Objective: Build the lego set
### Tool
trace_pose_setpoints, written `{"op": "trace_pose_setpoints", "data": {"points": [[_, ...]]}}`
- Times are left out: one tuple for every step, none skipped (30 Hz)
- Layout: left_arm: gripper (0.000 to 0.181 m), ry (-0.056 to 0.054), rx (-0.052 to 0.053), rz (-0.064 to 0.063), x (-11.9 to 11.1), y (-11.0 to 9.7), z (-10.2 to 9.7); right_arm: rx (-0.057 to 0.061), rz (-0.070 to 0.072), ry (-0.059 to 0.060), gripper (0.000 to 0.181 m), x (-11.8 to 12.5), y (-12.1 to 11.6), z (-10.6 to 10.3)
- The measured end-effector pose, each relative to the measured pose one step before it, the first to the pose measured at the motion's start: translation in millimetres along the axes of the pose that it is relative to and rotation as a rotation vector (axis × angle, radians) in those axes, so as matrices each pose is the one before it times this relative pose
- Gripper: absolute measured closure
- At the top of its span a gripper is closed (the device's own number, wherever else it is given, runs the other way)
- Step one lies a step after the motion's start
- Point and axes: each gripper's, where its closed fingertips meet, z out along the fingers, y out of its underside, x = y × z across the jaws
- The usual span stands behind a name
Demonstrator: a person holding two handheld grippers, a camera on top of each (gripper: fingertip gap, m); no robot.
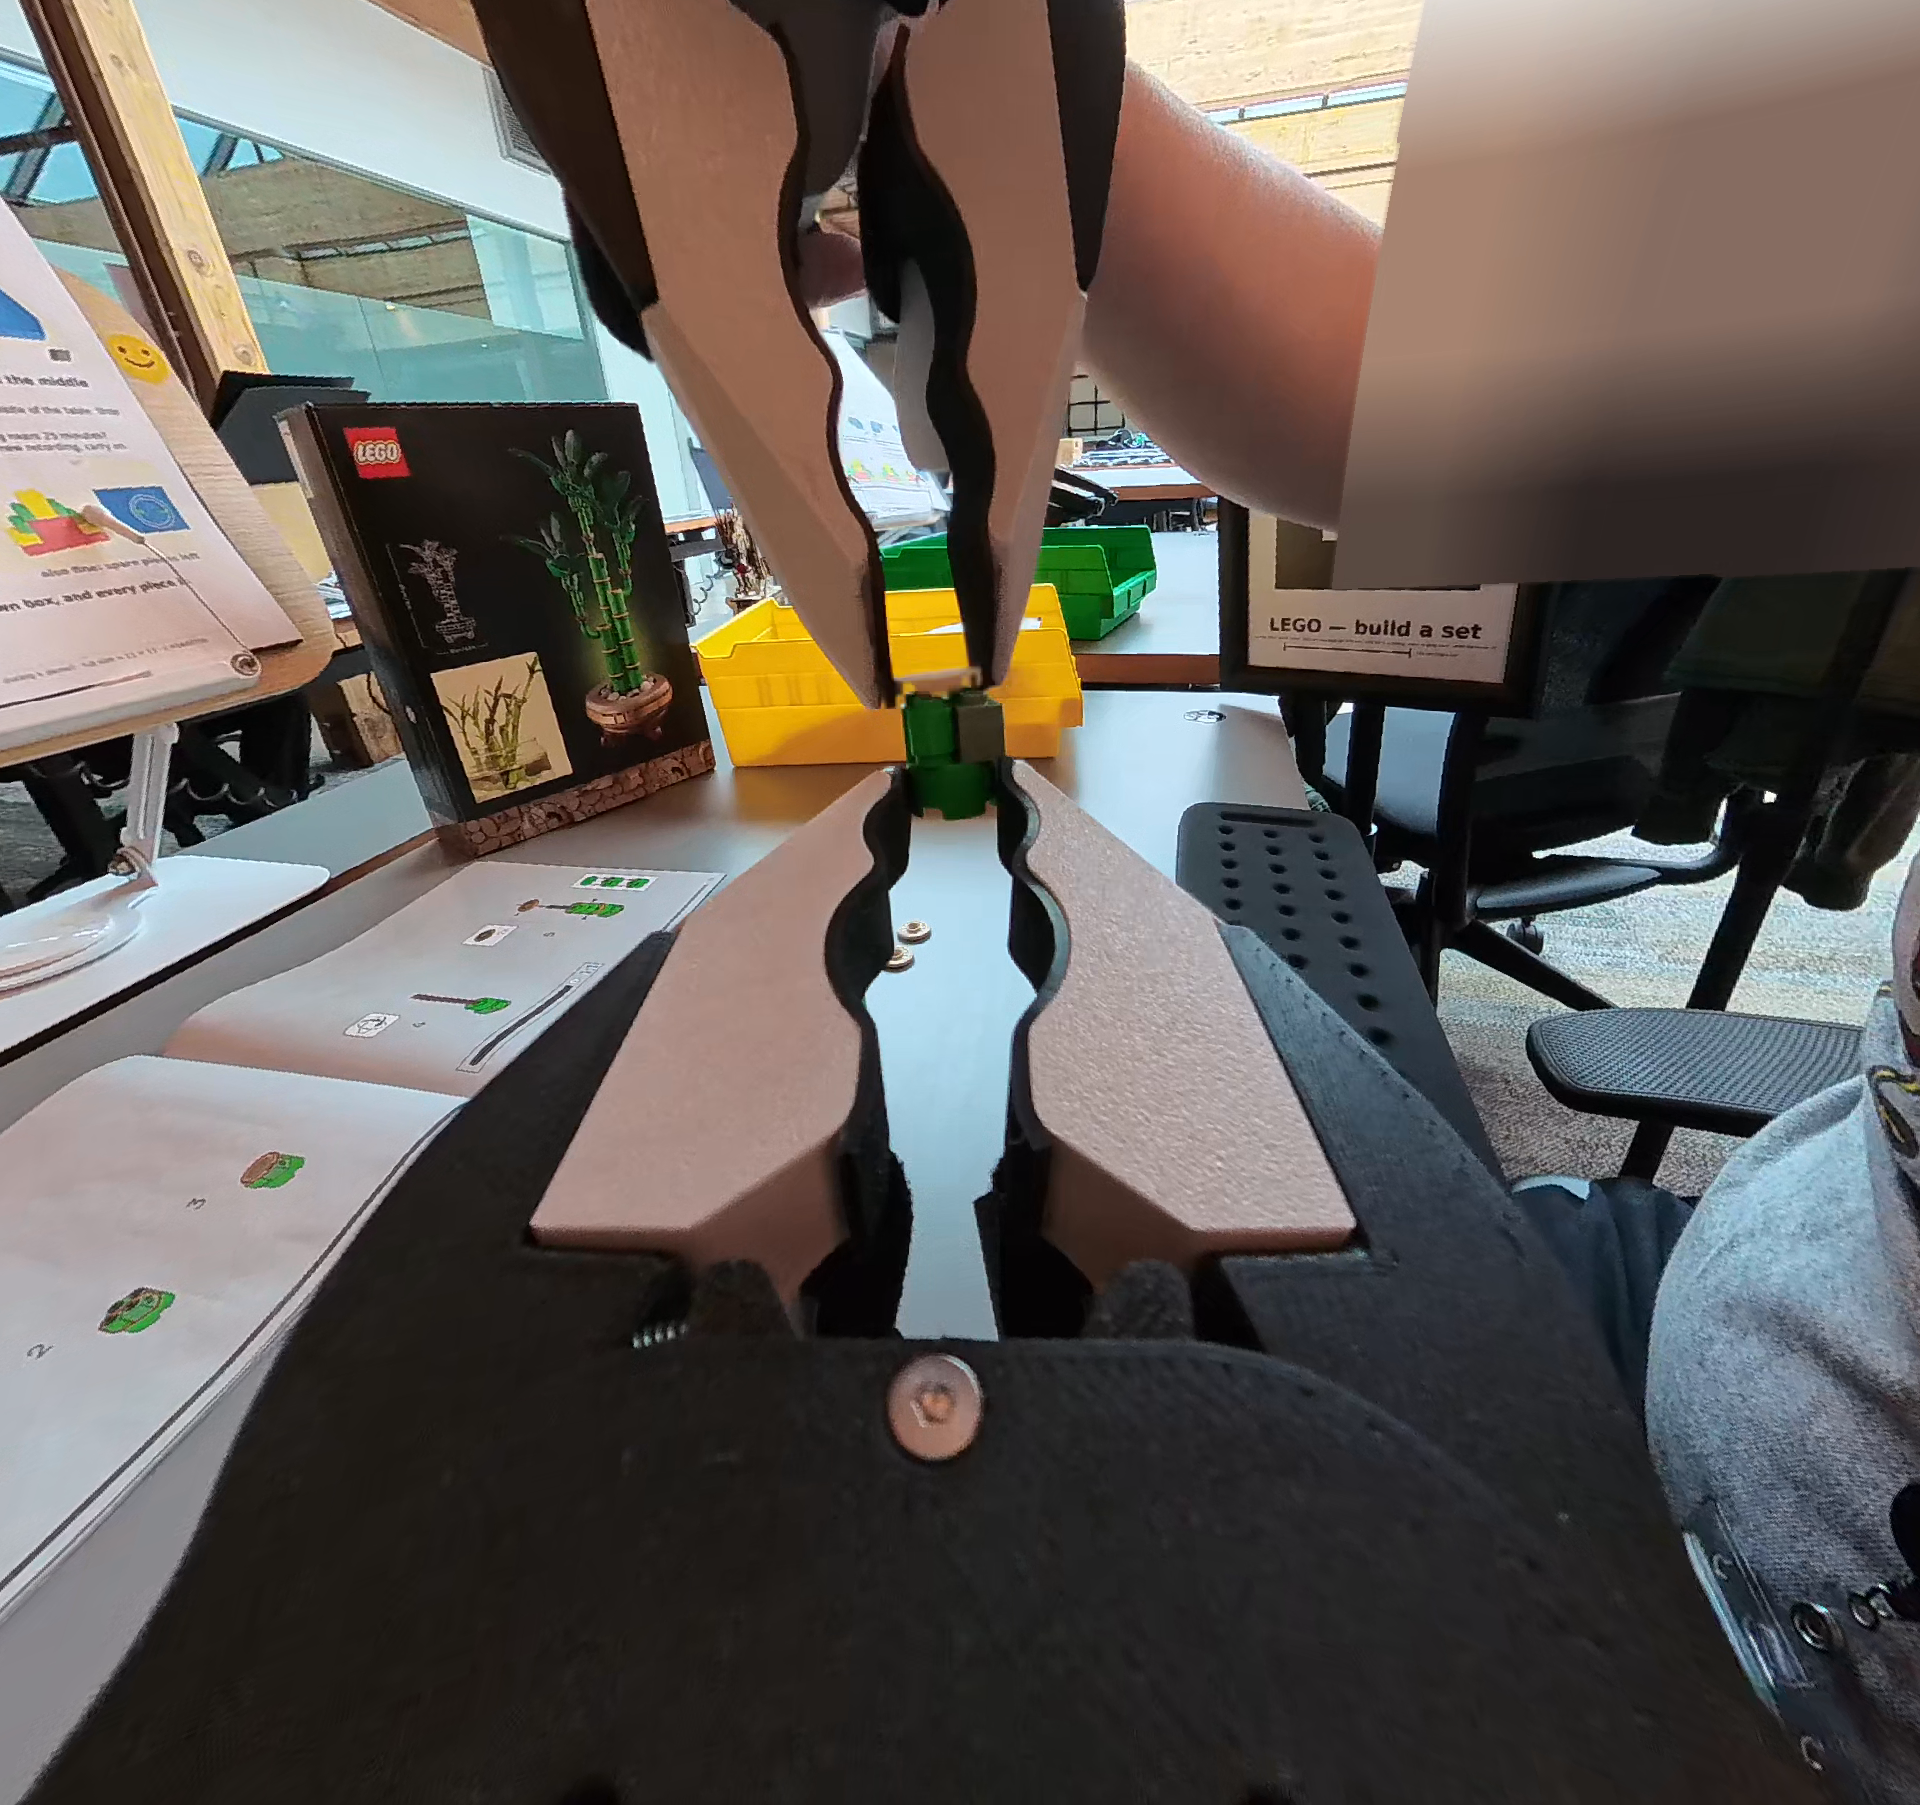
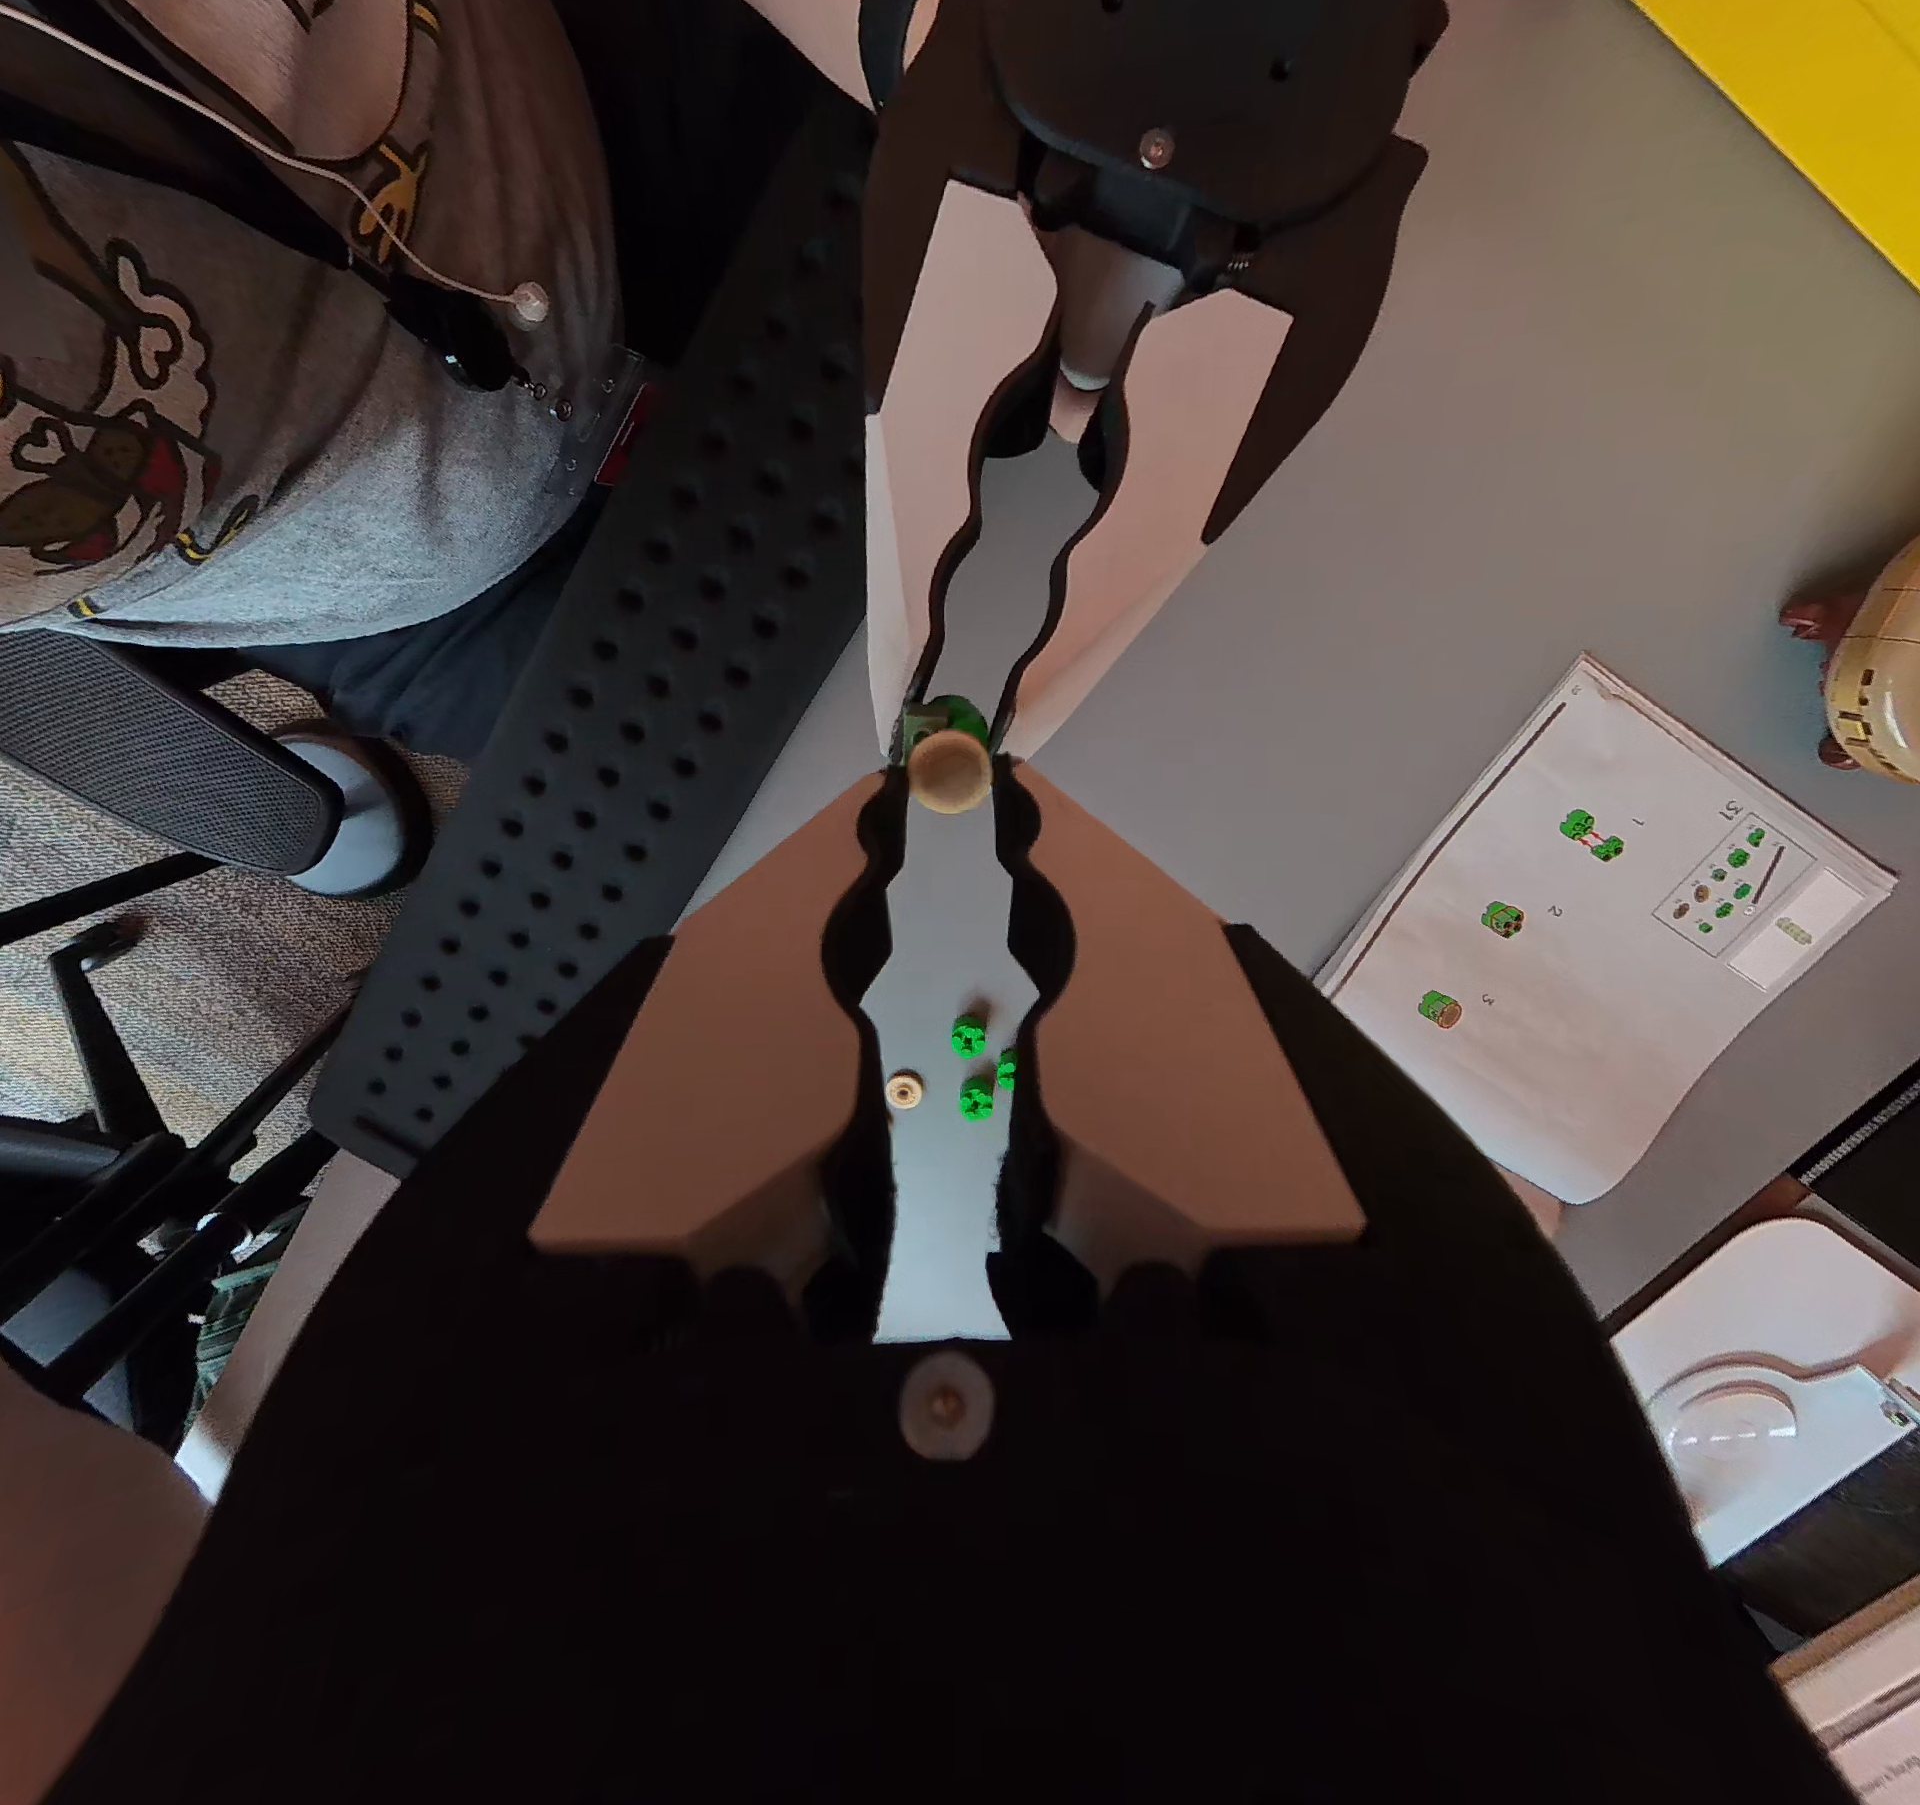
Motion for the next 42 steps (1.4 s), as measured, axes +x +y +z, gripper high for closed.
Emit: {"op": "trace_pose_setpoints", "data": {"points": [[0.167,-0.0007,-0.0016,0.0017,0.01,0.26,0.22,0.003,-0.0032,0.0018,0.165,-0.13,-0.78,-0.19],[0.167,-0.0013,-0.0014,0.0015,-0.13,0.21,0.05,0.0006,-0.0028,0.0019,0.165,-0.08,-0.63,-0.2],[0.167,-0.0008,-0.0001,0.0011,0.04,0.01,0.01,0.0,-0.0031,-0.001,0.165,-0.45,-0.49,-0.05],[0.167,-0.0002,0.0019,0.0003,-0.07,-0.3,-0.18,-0.0026,-0.0022,-0.0051,0.165,-0.94,-0.12,0.38],[0.167,0.0,0.0015,-0.0005,-0.08,-0.24,-0.18,-0.0059,-0.0019,-0.0016,0.165,-0.25,0.52,0.51],[0.167,0.0003,-0.0003,-0.001,-0.1,0.05,-0.04,-0.0021,-0.0025,0.0004,0.165,-0.06,-0.02,0.26],[0.167,0.0012,0.0002,-0.0005,0.17,-0.04,-0.08,-0.0009,-0.0022,-0.0004,0.165,0.01,-0.05,0.09],[0.167,0.0012,0.0014,0.0003,0.25,-0.11,0.05,0.0014,-0.0018,-0.0003,0.165,-0.07,-0.27,-0.19],[0.167,0.0012,0.0017,0.0008,0.22,-0.38,-0.12,0.0011,-0.002,-0.001,0.165,-0.21,-0.16,-0.23],[0.167,0.0017,0.0014,0.0003,0.27,-0.22,-0.03,0.0004,-0.0042,0.0006,0.165,-0.05,-0.26,-0.21],[0.167,0.0027,0.0018,0.0001,0.39,-0.39,-0.08,-0.0011,-0.0055,-0.0006,0.165,-0.34,0.08,-0.14],[0.167,0.0025,0.0017,0.0006,0.45,-0.27,-0.05,-0.0027,-0.0045,0.0001,0.165,-0.11,0.02,0.02],[0.167,0.0014,0.0009,0.0016,0.36,-0.26,-0.02,-0.0015,-0.005,-0.0007,0.165,-0.33,-0.36,-0.14],[0.167,0.0022,0.0012,0.0017,0.47,-0.2,-0.02,-0.0022,-0.0059,-0.0029,0.165,-0.65,-0.42,0.06],[0.167,0.0022,0.0009,0.0015,0.51,-0.25,0.07,-0.0044,-0.0056,0.0009,0.165,-0.07,-0.33,-0.04],[0.167,0.001,0.0003,0.0022,0.38,-0.18,0.0,-0.0047,-0.0049,0.002,0.165,0.19,-0.24,0.13],[0.167,-0.0001,-0.0011,0.0028,0.13,0.14,0.01,-0.0064,-0.0077,-0.0006,0.165,-0.54,0.09,0.3],[0.167,0.0004,-0.001,0.0025,0.27,0.13,0.11,-0.0067,-0.0071,0.0008,0.165,-0.3,0.15,0.16],[0.167,0.0006,-0.0006,0.0019,0.3,0.07,0.04,-0.0058,-0.0034,-0.0009,0.165,-0.31,0.08,0.2],[0.167,0.0004,0.0002,0.0015,0.19,-0.13,0.15,-0.0044,-0.0031,-0.0001,0.165,-0.21,-0.02,0.06],[0.167,0.0002,0.0014,0.0009,0.2,-0.25,-0.1,-0.0023,-0.0041,0.0019,0.164,0.06,-0.14,0.06],[0.167,0.0004,0.0016,-0.0001,-0.04,-0.25,-0.17,-0.0014,-0.0035,0.0006,0.164,-0.16,0.02,0.05],[0.167,0.0004,0.0025,-0.0005,0.08,-0.4,-0.14,-0.0019,-0.0008,0.002,0.163,0.21,0.04,0.13],[0.167,-0.0002,0.0022,-0.0005,-0.14,-0.45,-0.2,-0.0023,0.0007,0.0015,0.162,0.23,0.18,0.18],[0.167,-0.0007,0.0013,0.0,-0.21,-0.21,-0.19,-0.0021,0.0005,0.0006,0.162,0.12,0.32,0.25],[0.167,-0.0008,0.0012,0.0007,-0.17,-0.31,-0.22,-0.0007,-0.0013,0.0042,0.161,0.61,0.1,0.26],[0.167,-0.0005,0.0008,0.0002,-0.16,-0.14,-0.13,-0.0024,-0.003,0.0046,0.161,0.57,0.4,0.12],[0.167,-0.0008,0.0002,0.0001,-0.15,-0.04,-0.08,-0.002,-0.0014,0.0022,0.16,0.26,0.13,-0.11],[0.167,-0.0007,-0.0006,0.0002,-0.24,0.08,-0.1,0.0002,0.0013,0.0001,0.16,0.07,-0.23,-0.25],[0.167,-0.0006,-0.0004,0.0003,-0.2,0.07,0.01,0.0009,0.0023,0.0027,0.158,0.64,-0.51,-0.36],[0.167,-0.0013,0.0003,0.0009,-0.18,0.03,-0.12,0.0017,0.0006,0.0039,0.157,0.73,-0.6,-0.51],[0.167,-0.0029,0.0,0.0011,-0.55,-0.02,-0.19,0.0007,0.0008,0.0041,0.156,0.38,-0.09,-0.57],[0.167,-0.0043,0.0006,0.0007,-0.83,-0.13,-0.43,-0.0023,0.0053,0.0055,0.154,0.26,0.72,-0.98],[0.167,-0.0059,0.0019,0.0002,-1.11,-0.45,-0.5,0.0003,0.0082,0.0115,0.152,0.63,1.18,-1.6],[0.167,-0.0094,0.0023,0.0008,-1.62,-0.54,-0.69,0.0085,0.009,0.0214,0.151,1.21,1.39,-2.83],[0.167,-0.0133,0.0013,0.0026,-2.07,-0.42,-0.75,0.0289,0.0122,0.0294,0.15,1.5,0.41,-4.27],[0.167,-0.0145,0.0008,0.0046,-2.08,-0.38,-0.81,0.0497,0.015,0.0328,0.15,1.44,-0.16,-6.03],[0.167,-0.0174,-0.0011,0.0049,-2.4,-0.08,-0.68,0.079,0.0187,0.0315,0.152,0.88,-1.61,-7.54],[0.167,-0.018,-0.0035,0.0049,-2.47,0.34,-0.33,0.1013,0.0227,0.0418,0.155,2.24,-2.89,-8.72],[0.167,-0.0142,-0.0033,0.0046,-1.96,0.33,-0.18,0.1036,0.035,0.0686,0.156,6.18,-2.39,-9.69],[0.167,-0.0124,-0.0031,0.0028,-1.66,0.32,-0.12,0.1139,0.0478,0.0623,0.155,5.63,-3.44,-9.8],[0.167,-0.0076,-0.0036,-0.0002,-1.17,0.58,0.14,0.1432,0.0446,0.0311,0.151,0.4,-7.42,-9.16]]}}
